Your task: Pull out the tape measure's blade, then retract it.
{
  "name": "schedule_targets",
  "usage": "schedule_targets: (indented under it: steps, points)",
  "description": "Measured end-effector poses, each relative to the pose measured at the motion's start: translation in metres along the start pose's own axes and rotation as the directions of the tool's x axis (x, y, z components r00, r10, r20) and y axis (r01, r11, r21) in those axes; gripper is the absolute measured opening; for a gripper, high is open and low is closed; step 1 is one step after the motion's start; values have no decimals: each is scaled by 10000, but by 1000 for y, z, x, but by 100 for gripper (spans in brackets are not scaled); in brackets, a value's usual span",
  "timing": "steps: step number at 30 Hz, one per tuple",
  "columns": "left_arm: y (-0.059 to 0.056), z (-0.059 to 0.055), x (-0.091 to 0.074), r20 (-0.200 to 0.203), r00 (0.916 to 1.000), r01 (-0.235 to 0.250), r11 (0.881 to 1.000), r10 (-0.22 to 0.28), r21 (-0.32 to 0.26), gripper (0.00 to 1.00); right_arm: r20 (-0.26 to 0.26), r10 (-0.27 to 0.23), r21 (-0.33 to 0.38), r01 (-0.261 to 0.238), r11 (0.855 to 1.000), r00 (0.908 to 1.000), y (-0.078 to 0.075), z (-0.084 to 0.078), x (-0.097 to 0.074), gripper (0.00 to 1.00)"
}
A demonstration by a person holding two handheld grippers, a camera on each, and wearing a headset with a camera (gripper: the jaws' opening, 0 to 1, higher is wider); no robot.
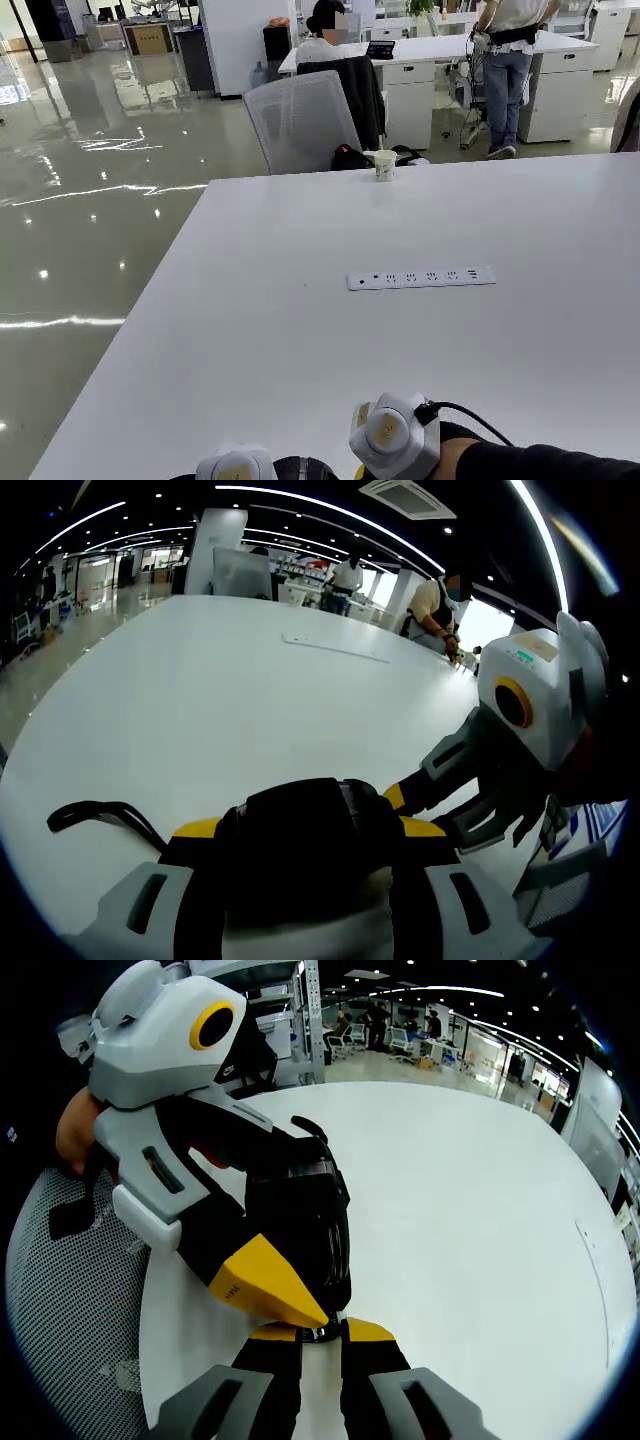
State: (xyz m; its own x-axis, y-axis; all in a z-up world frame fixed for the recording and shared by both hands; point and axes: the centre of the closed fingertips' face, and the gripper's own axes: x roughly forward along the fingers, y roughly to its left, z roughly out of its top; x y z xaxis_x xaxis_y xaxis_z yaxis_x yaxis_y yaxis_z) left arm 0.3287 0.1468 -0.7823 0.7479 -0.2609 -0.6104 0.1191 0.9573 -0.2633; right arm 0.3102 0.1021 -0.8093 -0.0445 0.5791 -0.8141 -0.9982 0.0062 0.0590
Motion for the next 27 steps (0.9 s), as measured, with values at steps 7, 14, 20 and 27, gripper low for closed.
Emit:
schedule_targets:
  steps: [7, 14, 20, 27]
  points:
    - [0, 1, 1, 22, 10000, 0, 10000, 0, 9, 61, 39, -1, -154, 2, 9999, 10000, -1, 0, 0, 11]
    - [-1, 1, 1, 145, 9998, -135, 9999, 134, 95, 63, 33, -126, -314, 127, 9994, 9999, 1, 0, 0, 12]
    - [-1, 2, 0, -5, 9999, -156, 9997, 156, 203, 64, -95, -465, -352, 462, 9983, 9989, 0, 0, 0, 14]
    - [-1, 3, -1, -147, 9999, -53, 9992, 59, 394, 64, -40, -740, -3, 740, 9973, 9972, -3, -9, -9, 17]
